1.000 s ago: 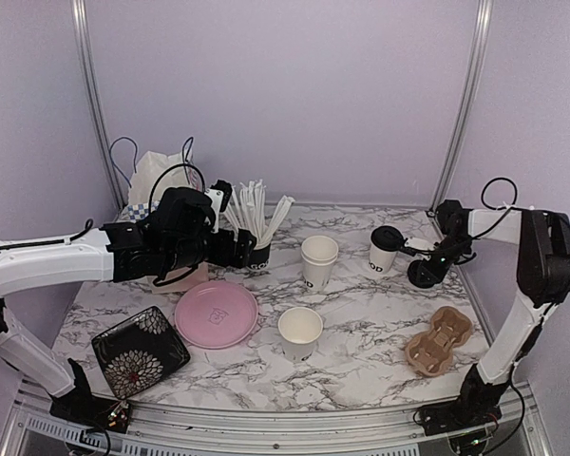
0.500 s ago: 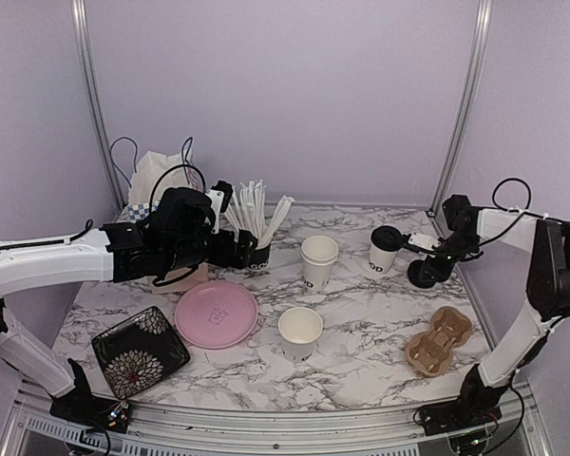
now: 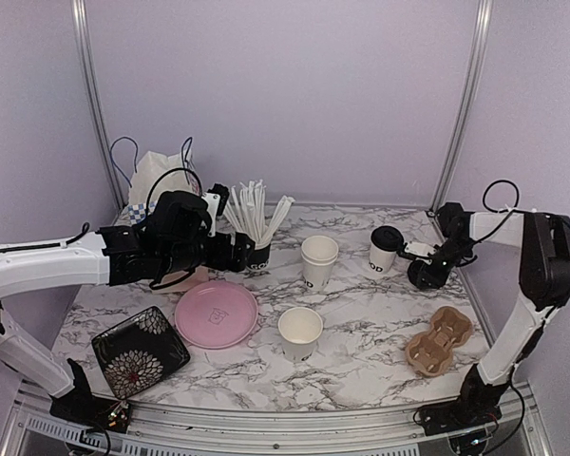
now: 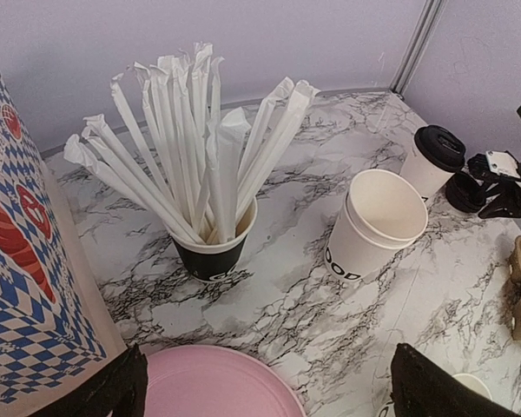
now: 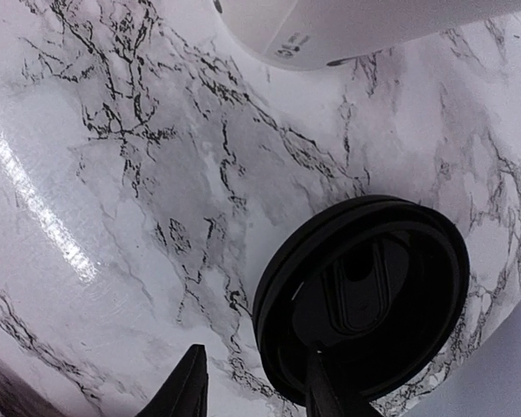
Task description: Pack the takeout coffee
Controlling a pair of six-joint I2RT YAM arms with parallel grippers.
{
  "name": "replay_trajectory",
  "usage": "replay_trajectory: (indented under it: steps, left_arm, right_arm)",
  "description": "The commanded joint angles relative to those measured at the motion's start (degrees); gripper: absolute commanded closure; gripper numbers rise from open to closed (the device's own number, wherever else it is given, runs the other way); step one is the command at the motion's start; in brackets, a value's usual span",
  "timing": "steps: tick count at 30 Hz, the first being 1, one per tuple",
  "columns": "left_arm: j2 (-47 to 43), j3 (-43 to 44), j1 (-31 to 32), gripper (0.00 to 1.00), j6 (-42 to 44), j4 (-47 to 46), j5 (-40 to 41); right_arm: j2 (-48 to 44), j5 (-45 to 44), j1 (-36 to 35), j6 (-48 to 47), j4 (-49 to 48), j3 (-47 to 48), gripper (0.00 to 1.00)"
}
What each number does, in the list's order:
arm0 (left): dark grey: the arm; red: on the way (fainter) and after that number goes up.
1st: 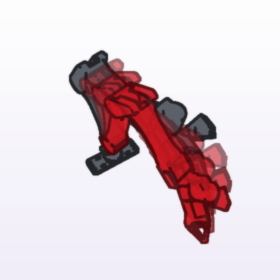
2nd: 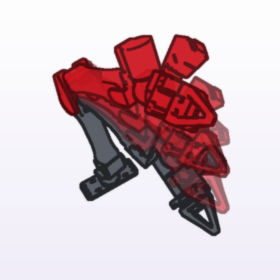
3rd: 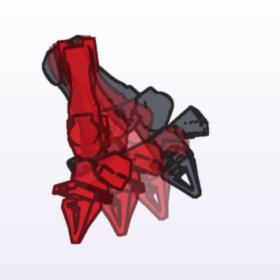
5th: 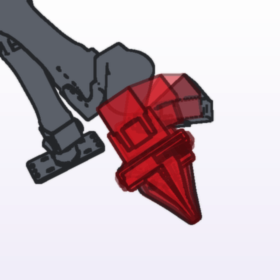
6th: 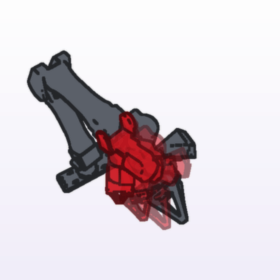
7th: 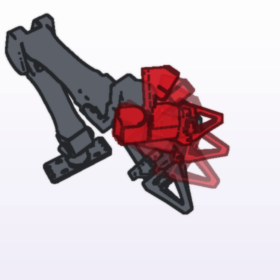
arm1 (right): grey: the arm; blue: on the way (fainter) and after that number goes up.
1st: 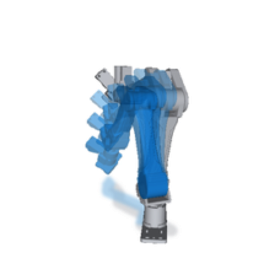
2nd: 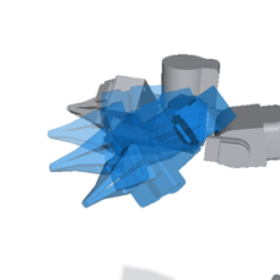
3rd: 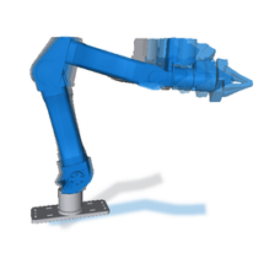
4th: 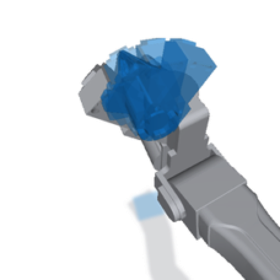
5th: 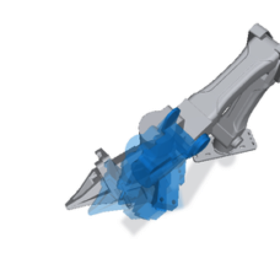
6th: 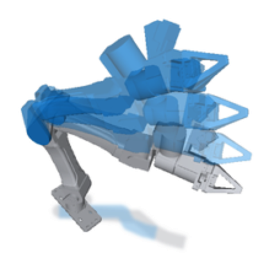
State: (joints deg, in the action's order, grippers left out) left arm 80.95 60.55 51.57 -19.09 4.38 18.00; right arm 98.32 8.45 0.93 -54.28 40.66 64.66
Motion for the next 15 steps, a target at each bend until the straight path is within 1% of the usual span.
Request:
replay_trajectory:
  steps: [1, 9, 15]
  left_arm:
    - [-1.5, -0.26, -0.24, 0.01, -0.35, -0.86, -0.45]
    - [-0.64, 0.15, -0.22, 0.01, -0.42, -0.83, -0.72]
    - [-0.44, 0.27, -0.23, 0.01, -0.63, -0.81, -1.05]
  right_arm:
    - [1.03, -0.28, 0.57, -0.21, -1.22, 0.64, 0.65]
    - [1.75, -0.01, 0.96, 0.31, -1.17, 0.63, 0.76]
    - [2.6, -0.26, 1.31, 0.73, -1.17, 1.05, 0.8]
